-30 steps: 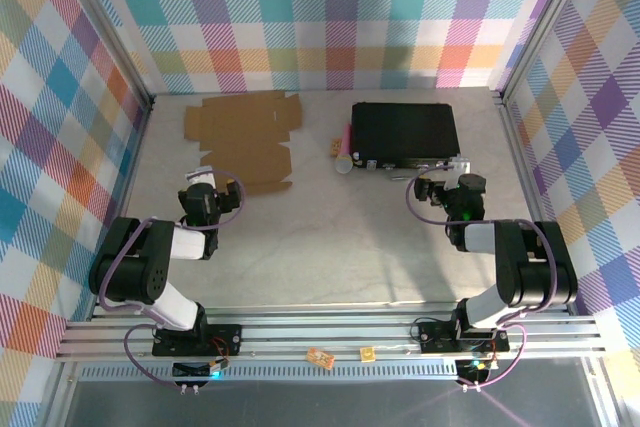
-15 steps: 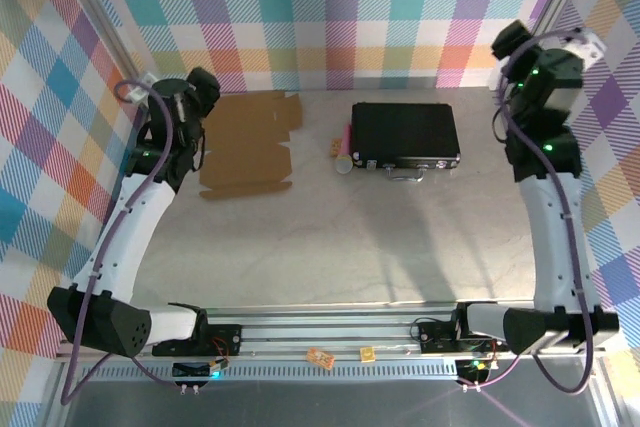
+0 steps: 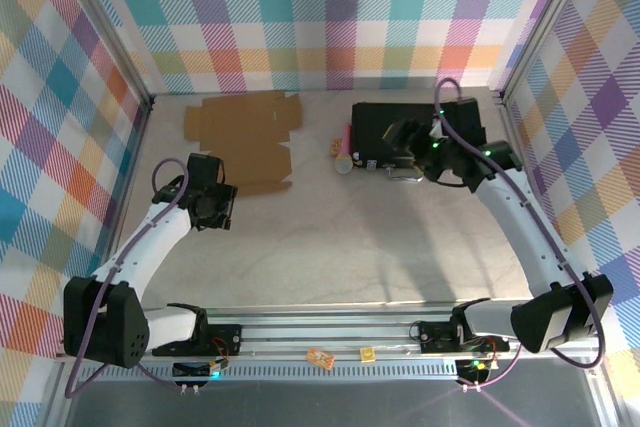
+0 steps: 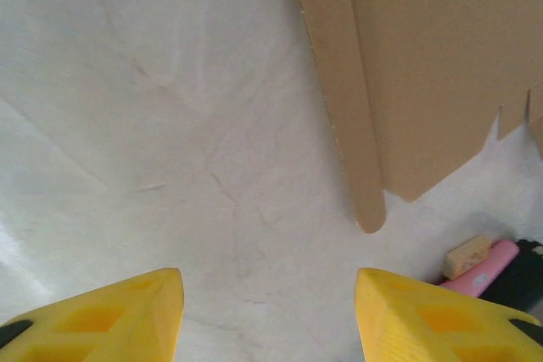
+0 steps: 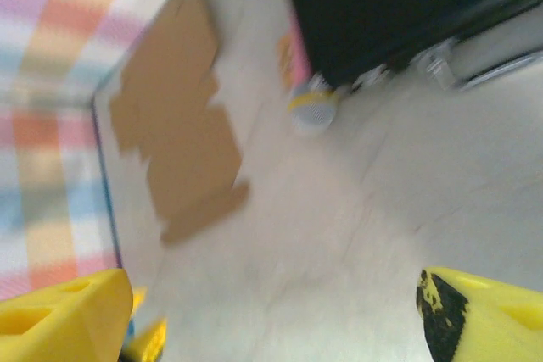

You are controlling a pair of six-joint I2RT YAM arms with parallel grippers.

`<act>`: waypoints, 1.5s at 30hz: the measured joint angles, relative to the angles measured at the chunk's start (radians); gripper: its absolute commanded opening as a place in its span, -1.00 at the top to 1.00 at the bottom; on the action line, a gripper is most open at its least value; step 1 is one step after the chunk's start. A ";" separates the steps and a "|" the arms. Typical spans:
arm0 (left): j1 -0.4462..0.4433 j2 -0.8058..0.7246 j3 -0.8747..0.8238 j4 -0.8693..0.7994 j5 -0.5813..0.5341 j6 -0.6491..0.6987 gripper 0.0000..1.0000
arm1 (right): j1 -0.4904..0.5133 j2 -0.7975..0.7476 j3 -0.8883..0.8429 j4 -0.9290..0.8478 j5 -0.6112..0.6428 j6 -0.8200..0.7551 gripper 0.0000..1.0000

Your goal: Fold the paper box

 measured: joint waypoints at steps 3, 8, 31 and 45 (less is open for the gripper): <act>0.012 0.089 -0.003 0.143 0.041 -0.032 0.06 | 0.041 -0.019 -0.013 0.023 -0.065 -0.011 -0.60; 0.035 0.272 -0.009 0.333 0.090 -0.075 0.07 | 0.042 -0.056 -0.058 0.030 -0.117 -0.014 -0.57; 0.050 0.469 0.073 0.372 0.131 -0.107 -0.06 | 0.042 -0.086 -0.091 0.027 -0.142 -0.013 -0.60; 0.056 0.557 0.156 0.380 0.138 -0.103 1.00 | 0.042 -0.067 -0.091 0.026 -0.151 -0.014 -0.59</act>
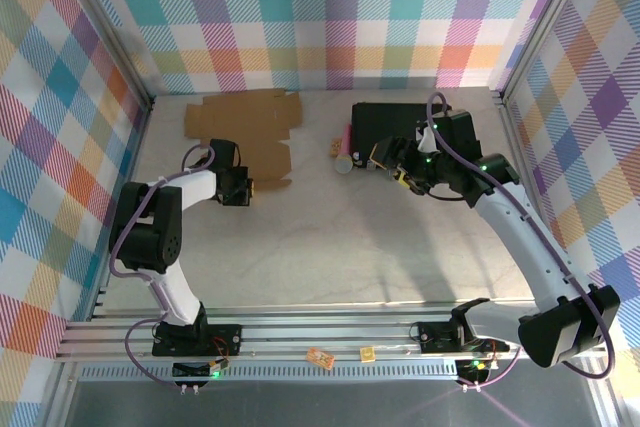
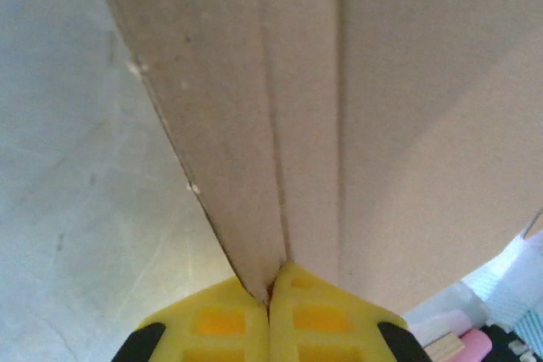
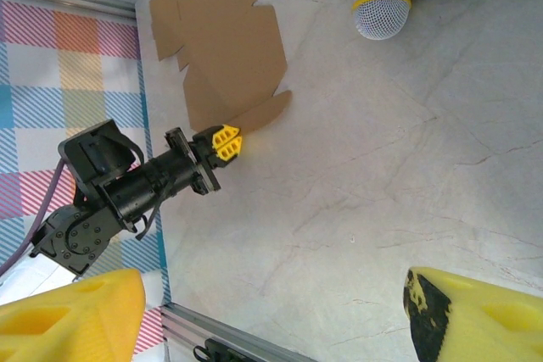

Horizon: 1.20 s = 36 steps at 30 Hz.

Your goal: Fold the paper box

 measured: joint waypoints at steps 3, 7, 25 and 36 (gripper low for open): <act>0.000 -0.014 0.017 -0.019 -0.004 0.002 1.00 | 0.000 0.011 0.000 -0.003 0.000 0.000 -0.63; -0.006 -0.084 0.024 -0.098 -0.019 0.042 1.00 | 0.000 0.044 0.005 -0.026 0.005 0.001 -0.67; -0.087 -0.828 -0.218 -0.528 0.039 0.068 1.00 | 0.041 0.702 0.296 0.085 -0.145 0.020 -0.46; -0.087 -0.927 -0.217 -0.665 0.064 0.049 1.00 | 0.145 0.901 0.421 0.175 -0.206 0.091 -0.42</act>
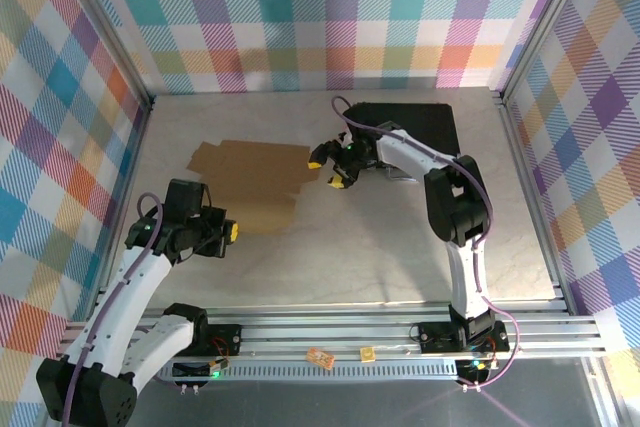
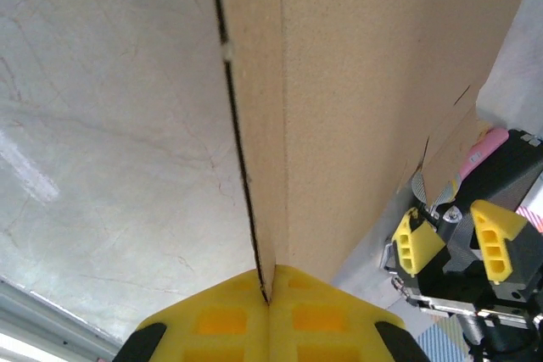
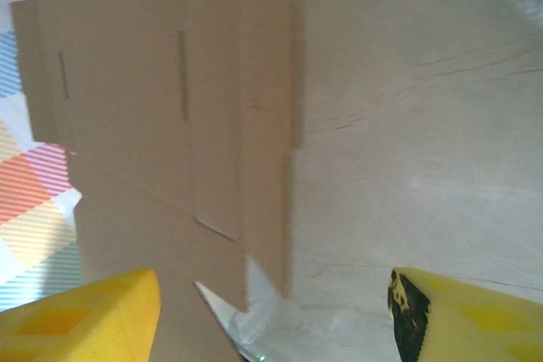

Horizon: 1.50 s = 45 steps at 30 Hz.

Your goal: Fold the paper box

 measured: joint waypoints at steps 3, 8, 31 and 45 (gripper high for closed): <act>0.000 -0.007 0.009 -0.029 0.004 0.002 1.00 | 0.013 0.015 0.002 0.041 -0.015 0.015 -0.40; 0.000 -0.013 0.030 -0.064 0.014 0.008 1.00 | 0.027 0.105 0.027 0.104 -0.035 0.039 -0.25; -0.017 0.212 0.495 -0.180 -0.013 0.079 -0.38 | 0.044 -0.143 0.080 -0.031 0.207 -0.341 1.00; -0.122 1.017 1.283 -0.297 -0.068 -0.117 -0.57 | 0.013 -0.621 -0.420 0.201 0.260 -0.736 1.00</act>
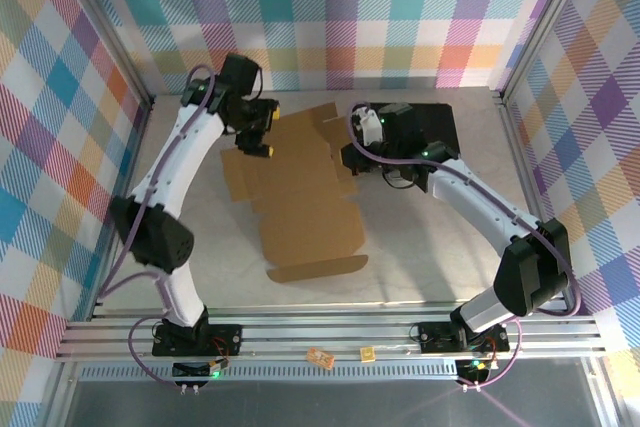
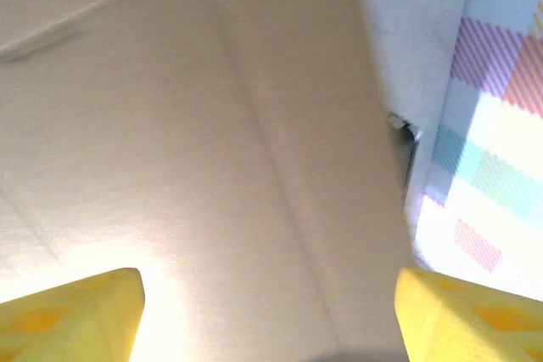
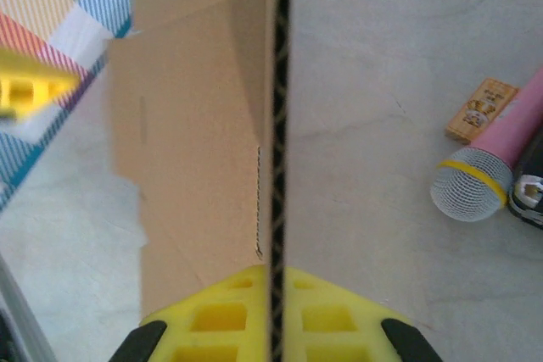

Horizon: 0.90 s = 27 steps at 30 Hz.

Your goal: Fold the paper box

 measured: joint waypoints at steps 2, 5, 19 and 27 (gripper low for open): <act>0.000 0.084 0.137 -0.068 -0.001 -0.035 -0.59 | -0.002 -0.002 -0.022 0.020 0.000 -0.033 1.00; 0.000 0.134 0.228 -0.119 0.000 -0.082 -0.61 | -0.002 -0.003 -0.029 0.049 0.005 -0.063 1.00; 0.060 0.144 0.213 -0.179 0.078 -0.220 -0.62 | -0.003 -0.005 -0.035 0.138 0.021 -0.093 1.00; 0.075 0.167 0.208 -0.153 0.096 -0.242 -0.10 | -0.003 -0.005 -0.036 0.153 0.022 -0.093 1.00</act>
